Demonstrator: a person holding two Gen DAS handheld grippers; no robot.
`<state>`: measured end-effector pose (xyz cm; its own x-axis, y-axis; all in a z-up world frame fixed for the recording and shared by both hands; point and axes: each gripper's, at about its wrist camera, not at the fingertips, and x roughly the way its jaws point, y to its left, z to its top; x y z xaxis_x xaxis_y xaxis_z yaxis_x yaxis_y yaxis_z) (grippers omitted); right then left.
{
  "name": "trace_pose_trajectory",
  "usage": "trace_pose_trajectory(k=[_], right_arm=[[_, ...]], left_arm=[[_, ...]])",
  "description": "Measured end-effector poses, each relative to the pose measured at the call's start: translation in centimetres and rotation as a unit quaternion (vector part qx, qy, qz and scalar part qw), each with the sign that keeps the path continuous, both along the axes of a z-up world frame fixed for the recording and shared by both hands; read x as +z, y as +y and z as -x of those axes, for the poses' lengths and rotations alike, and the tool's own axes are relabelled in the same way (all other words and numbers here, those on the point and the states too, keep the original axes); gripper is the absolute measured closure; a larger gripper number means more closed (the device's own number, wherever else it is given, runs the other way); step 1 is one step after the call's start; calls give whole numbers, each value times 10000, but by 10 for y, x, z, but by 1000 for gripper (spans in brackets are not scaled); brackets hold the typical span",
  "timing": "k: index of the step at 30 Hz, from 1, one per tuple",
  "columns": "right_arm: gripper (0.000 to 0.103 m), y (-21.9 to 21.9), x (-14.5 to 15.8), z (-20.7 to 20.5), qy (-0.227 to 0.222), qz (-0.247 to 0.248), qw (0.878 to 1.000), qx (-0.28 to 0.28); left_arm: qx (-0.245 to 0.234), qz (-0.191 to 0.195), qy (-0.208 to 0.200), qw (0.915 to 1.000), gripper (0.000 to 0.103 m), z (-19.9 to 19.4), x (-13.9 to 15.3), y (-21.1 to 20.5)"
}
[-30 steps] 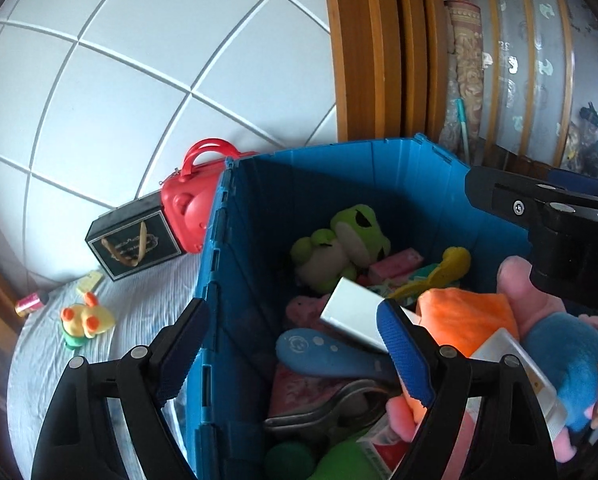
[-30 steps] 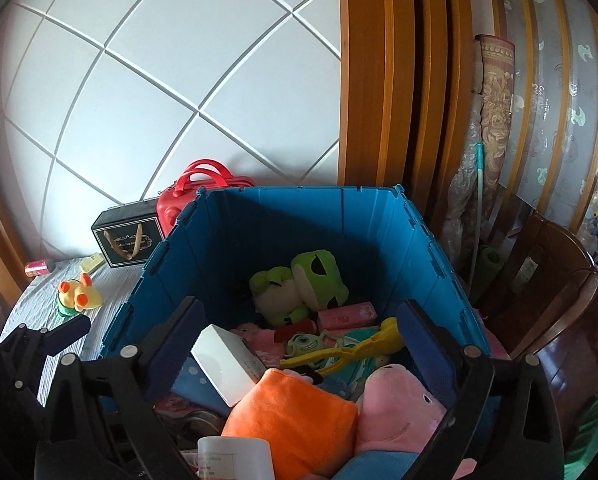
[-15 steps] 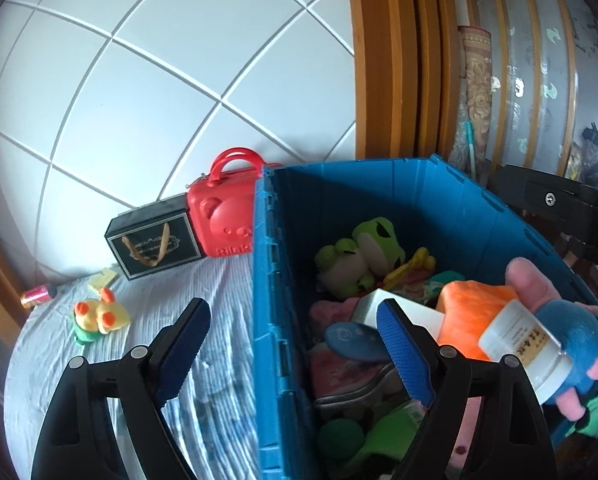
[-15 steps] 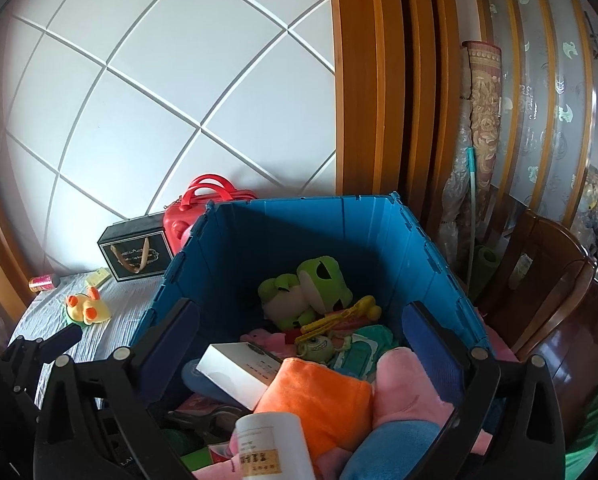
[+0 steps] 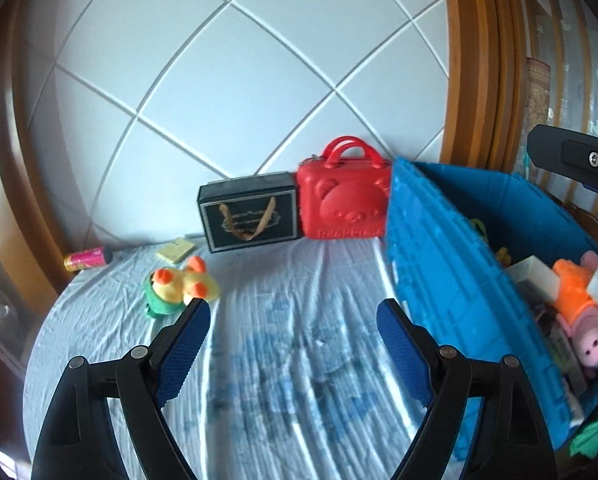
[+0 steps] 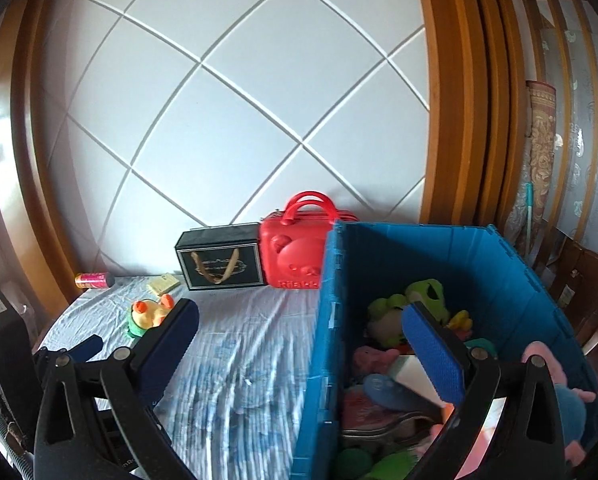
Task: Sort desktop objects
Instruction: 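Move both tools back toward the yellow-and-green duck plush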
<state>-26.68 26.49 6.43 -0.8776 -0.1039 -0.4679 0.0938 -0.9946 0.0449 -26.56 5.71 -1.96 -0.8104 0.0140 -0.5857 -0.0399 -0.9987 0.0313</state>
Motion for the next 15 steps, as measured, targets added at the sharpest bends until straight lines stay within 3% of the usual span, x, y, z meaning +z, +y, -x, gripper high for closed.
trace_pose_trajectory(k=[3,8,15], right_arm=[[0,-54,-14,7,-130,62,9997,201],[0,-135,-57,30,-722,100,9960,520],[0,-214,-110,67,-1427,17,9859,869]], left_arm=[[255,40,-199,9995,17,2,-15,-55],[668,146,-636,9956,17,13,-44,-134],[1216,40,-944,9881,17,37,-69,-204]])
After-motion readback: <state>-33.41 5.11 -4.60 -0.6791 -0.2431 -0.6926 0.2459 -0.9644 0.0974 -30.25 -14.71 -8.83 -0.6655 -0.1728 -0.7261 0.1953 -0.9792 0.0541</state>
